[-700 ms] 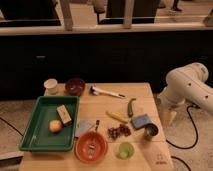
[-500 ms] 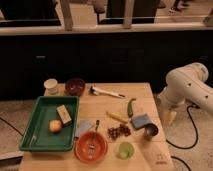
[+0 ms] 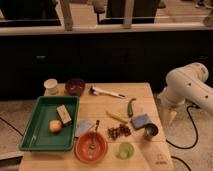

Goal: Place brush in table surface

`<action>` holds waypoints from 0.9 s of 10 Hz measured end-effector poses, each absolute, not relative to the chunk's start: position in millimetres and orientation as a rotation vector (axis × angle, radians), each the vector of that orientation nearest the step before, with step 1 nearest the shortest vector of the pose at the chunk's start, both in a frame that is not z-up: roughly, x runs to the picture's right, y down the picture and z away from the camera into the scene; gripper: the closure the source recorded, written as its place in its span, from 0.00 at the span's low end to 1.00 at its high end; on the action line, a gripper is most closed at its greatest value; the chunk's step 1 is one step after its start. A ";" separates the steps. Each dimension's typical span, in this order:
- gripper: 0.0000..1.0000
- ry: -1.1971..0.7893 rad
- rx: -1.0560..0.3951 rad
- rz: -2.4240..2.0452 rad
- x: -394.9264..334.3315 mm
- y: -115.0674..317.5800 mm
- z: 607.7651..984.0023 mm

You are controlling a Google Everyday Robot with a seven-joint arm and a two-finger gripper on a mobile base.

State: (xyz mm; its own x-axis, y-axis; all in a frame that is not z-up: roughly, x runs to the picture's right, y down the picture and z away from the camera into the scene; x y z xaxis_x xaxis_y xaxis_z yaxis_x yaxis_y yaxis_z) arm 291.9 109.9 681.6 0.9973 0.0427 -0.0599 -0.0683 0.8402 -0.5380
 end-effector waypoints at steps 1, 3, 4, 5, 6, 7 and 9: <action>0.20 0.046 -0.570 0.059 291.9 109.8 681.5; 0.20 0.046 -0.570 0.059 291.9 109.9 681.5; 0.20 0.046 -0.570 0.059 291.9 109.9 681.5; 0.20 0.046 -0.570 0.059 291.9 109.8 681.5; 0.20 0.046 -0.570 0.059 291.9 109.9 681.5; 0.20 0.045 -0.568 0.063 290.6 109.2 681.7; 0.20 0.015 -0.563 0.081 265.2 102.9 688.0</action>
State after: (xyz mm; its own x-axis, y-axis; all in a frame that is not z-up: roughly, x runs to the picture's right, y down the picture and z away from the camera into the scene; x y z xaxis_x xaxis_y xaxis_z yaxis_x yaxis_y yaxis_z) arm 265.2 102.9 688.0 0.9967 0.0729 -0.0360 -0.0808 0.8427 -0.5322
